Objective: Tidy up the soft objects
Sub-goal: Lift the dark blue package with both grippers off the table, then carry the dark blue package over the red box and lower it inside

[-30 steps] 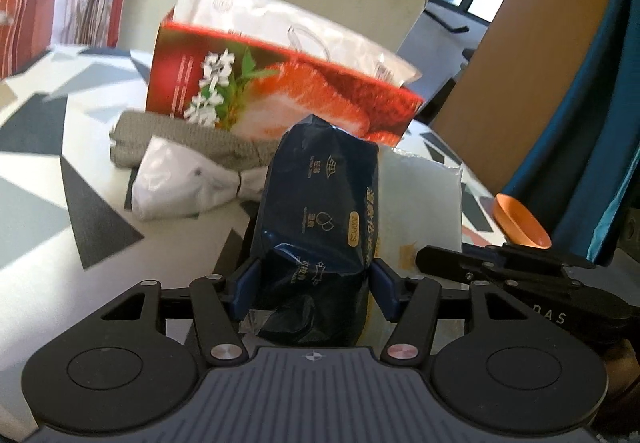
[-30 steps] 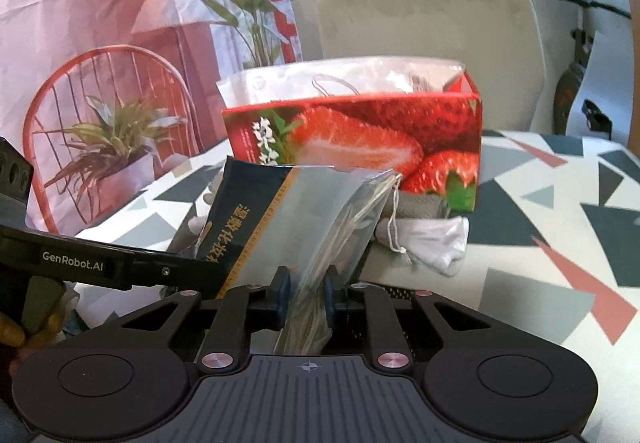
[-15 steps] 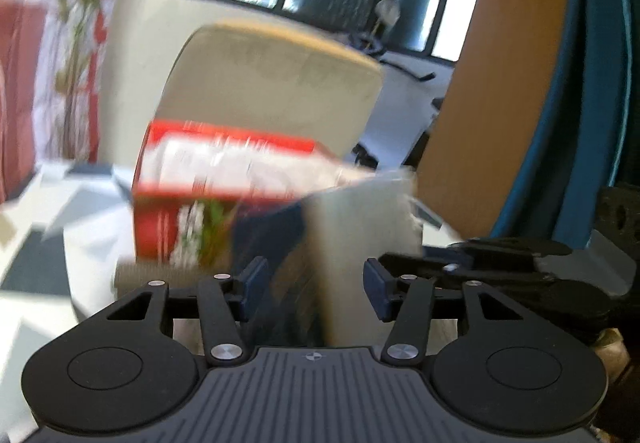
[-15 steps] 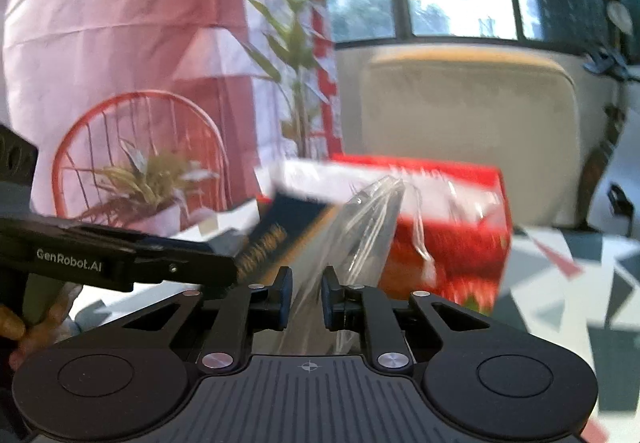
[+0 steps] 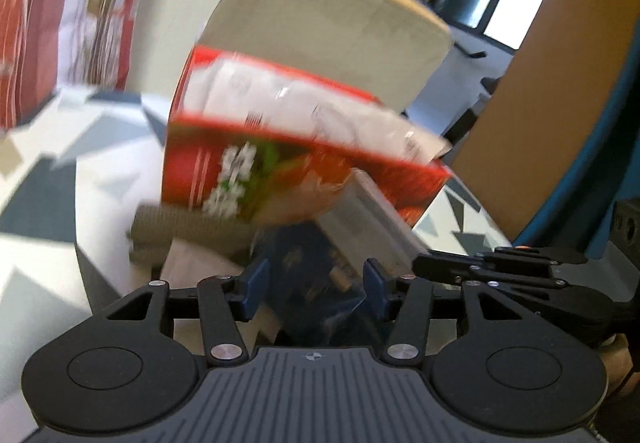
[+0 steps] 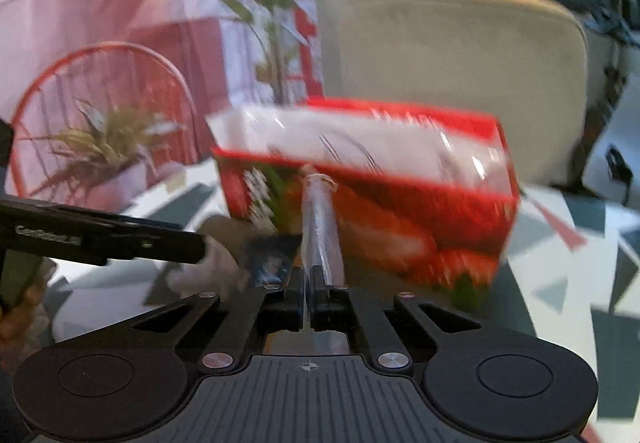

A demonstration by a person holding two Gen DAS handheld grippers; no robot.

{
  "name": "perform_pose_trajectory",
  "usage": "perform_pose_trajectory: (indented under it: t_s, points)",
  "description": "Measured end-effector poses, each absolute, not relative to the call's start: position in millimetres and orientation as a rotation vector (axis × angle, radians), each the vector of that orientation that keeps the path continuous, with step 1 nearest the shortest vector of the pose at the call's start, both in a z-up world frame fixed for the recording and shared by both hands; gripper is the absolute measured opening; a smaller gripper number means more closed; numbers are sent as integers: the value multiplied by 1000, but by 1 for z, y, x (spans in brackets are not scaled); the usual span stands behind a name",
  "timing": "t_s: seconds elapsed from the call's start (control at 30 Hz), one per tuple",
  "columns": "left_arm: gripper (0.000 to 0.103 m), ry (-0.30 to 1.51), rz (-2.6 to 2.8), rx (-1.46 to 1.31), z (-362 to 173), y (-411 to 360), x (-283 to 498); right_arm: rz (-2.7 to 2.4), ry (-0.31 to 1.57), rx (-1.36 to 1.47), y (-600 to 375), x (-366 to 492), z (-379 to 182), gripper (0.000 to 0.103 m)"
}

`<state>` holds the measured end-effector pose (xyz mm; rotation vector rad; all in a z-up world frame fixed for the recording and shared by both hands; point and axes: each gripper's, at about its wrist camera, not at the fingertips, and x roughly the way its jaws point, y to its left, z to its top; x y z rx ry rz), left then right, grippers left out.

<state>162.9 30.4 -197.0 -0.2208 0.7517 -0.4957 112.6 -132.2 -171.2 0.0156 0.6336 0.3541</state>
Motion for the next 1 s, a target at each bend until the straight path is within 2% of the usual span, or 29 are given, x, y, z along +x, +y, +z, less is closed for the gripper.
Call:
perform_pose_trajectory:
  t_s: [0.13, 0.23, 0.3, 0.37, 0.53, 0.63, 0.7, 0.77, 0.8, 0.83, 0.9, 0.93, 0.97, 1.0]
  points:
    - [58, 800, -507, -266, -211, 30, 176, 309, 673, 41, -145, 113, -193, 3]
    - [62, 833, -524, -285, -220, 24, 180, 262, 679, 56, -153, 113, -201, 12]
    - [62, 846, -536, -283, -224, 20, 180, 250, 671, 95, -162, 110, -204, 13]
    - [63, 853, -530, -268, -226, 19, 177, 246, 677, 128, -170, 110, -207, 18]
    - [63, 875, -514, -255, -234, 18, 176, 236, 718, 208, -184, 116, -219, 42]
    - [63, 893, -506, -267, -241, 21, 177, 233, 742, 295, -193, 116, -231, 49]
    - [63, 898, -504, -280, -244, 24, 178, 228, 762, 329, -197, 117, -239, 50]
    - [63, 897, -503, -275, -245, 23, 178, 236, 775, 349, -198, 119, -245, 46]
    - [63, 900, -506, -278, -244, 22, 179, 247, 783, 359, -198, 120, -248, 35]
    - [62, 902, -509, -284, -243, 22, 179, 257, 789, 363, -196, 120, -248, 19]
    - [54, 898, -530, -302, -241, 22, 178, 276, 795, 355, -192, 121, -244, 10]
    - [54, 894, -538, -298, -238, 21, 178, 283, 788, 333, -188, 120, -239, 4]
    - [50, 887, -545, -293, -235, 21, 177, 298, 778, 310, -185, 119, -234, 2]
    - [42, 879, -559, -290, -232, 20, 176, 314, 765, 288, -181, 118, -227, 2]
